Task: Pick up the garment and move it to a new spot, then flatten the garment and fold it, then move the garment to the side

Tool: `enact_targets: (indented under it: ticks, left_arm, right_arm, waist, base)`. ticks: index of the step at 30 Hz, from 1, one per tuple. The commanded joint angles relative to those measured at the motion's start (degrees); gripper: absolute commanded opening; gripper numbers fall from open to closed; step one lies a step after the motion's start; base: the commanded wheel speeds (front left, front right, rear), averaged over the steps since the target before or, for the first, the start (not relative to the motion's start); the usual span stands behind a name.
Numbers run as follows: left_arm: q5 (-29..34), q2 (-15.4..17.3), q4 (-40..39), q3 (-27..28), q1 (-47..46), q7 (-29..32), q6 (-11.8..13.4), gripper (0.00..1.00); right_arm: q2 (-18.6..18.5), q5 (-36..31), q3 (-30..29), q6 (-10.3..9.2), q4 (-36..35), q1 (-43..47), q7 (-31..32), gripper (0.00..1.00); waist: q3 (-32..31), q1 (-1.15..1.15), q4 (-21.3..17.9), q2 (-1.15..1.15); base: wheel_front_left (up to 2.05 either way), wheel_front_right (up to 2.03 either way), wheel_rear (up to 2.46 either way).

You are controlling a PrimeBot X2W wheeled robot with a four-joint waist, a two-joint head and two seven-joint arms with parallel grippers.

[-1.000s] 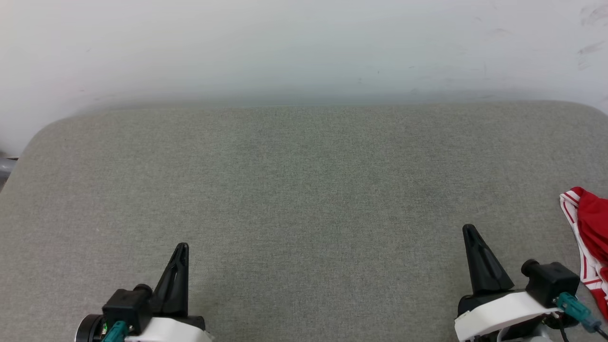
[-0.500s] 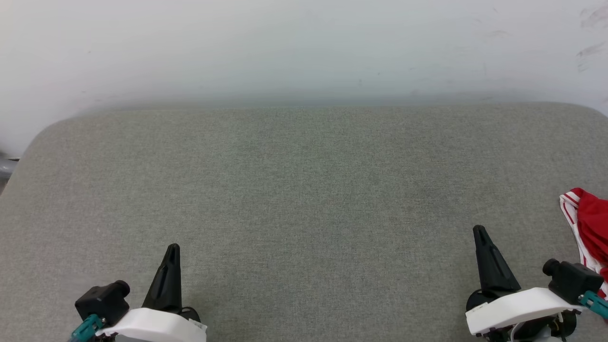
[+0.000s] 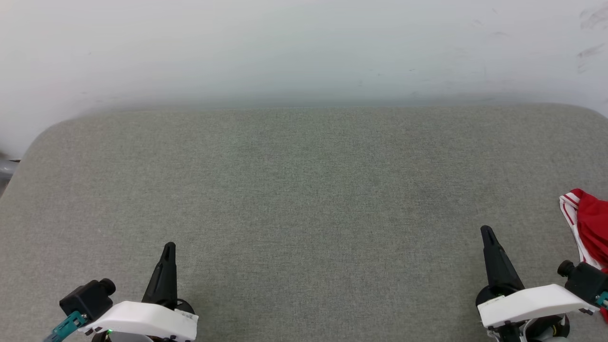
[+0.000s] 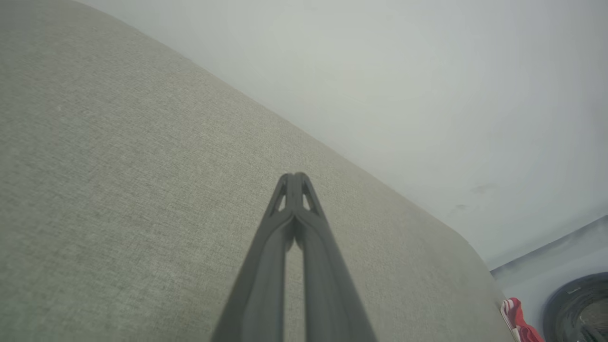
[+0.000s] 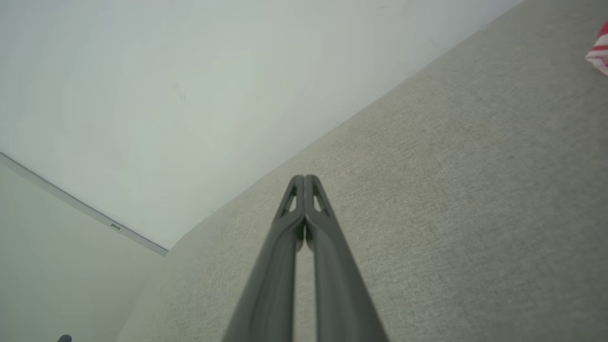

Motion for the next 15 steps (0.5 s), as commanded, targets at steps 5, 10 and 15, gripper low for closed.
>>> enact_targets:
  ticks: [5, 10, 15]
  left_arm:
    - [-5.62, 0.16, 0.09, 0.59, -2.01, 1.39, -0.37, 0.0]
    - [-9.59, 0.08, 0.61, 0.95, -2.37, 2.37, -0.51, 0.0]
    - [-12.64, 0.03, 1.01, 1.22, -2.78, 3.07, -0.61, 0.0]
  right_arm:
    - [-0.59, 5.42, -0.54, -0.01, -0.31, -1.91, 1.11, 0.0]
    - [-0.65, 9.21, -0.88, -0.01, -0.15, -2.04, 2.03, 0.0]
    - [-0.68, 12.08, -1.14, -0.02, -0.01, -2.14, 2.68, 0.0]
  waist:
    - [-0.09, 0.0, 0.03, 0.0]
    - [-0.17, 0.0, 0.05, 0.0]
    - [-0.23, 0.0, 0.07, 0.0]
  base:
    - [0.0, 0.0, 0.0]
    - [0.0, 0.0, 0.0]
    - [0.0, 0.0, 0.0]
